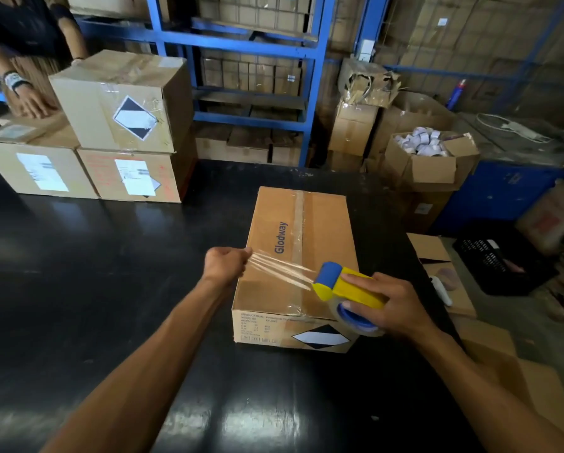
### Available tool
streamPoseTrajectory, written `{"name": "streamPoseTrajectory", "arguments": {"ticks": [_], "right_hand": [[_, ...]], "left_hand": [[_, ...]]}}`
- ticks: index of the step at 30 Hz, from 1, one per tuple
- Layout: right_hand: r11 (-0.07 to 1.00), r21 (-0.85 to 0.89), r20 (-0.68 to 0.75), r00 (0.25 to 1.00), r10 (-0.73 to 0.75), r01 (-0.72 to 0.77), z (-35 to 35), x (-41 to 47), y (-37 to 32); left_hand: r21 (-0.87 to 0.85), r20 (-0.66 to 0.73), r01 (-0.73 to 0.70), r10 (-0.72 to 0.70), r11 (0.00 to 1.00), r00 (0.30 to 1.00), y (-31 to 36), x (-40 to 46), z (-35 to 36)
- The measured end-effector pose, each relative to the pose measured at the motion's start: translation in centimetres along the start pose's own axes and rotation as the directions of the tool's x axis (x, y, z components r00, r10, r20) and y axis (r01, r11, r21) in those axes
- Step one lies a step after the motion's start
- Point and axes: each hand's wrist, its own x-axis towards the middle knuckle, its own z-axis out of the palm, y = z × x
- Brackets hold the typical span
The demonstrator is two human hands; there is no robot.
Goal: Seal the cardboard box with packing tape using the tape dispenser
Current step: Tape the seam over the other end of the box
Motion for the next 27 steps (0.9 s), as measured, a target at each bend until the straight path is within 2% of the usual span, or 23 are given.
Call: {"name": "streamPoseTrajectory", "arguments": {"ticks": [4, 8, 11, 17, 21, 27], "right_hand": [[0.99, -0.102, 0.051, 0.995, -0.091, 0.096, -0.9, -1.1, 0.9], [0.957, -0.205, 0.151, 0.973, -0.176, 0.205, -0.3, -1.7, 0.6], [0.918, -0.294, 0.234, 0.951, -0.203, 0.268, 0.7, -1.8, 0.0], [0.854, -0.45, 0.328, 0.938, -0.113, 0.26, 2.2, -1.3, -0.9], [0.807, -0.532, 0.391, 0.92, -0.037, 0.258, 2.4, -1.0, -1.1], [0.793, -0.567, 0.401, 0.916, 0.027, 0.225, 2.8, -0.9, -1.4]], "left_hand": [[-0.018, 0.026, -0.032, 0.033, 0.999, 0.999, -2.1, -1.1, -2.3], [-0.016, -0.109, -0.058, 0.056, 0.998, 0.992, -8.1, -2.7, -2.6], [0.048, -0.205, -0.103, 0.111, 0.993, 0.973, -11.0, -3.3, -3.0], [0.048, -0.321, -0.134, 0.142, 0.99, 0.936, -11.7, -4.1, -2.3], [0.05, -0.337, -0.122, 0.132, 0.991, 0.932, -12.4, -3.7, -1.8], [0.04, -0.331, -0.124, 0.13, 0.991, 0.935, -13.2, -2.9, -1.8]]}}
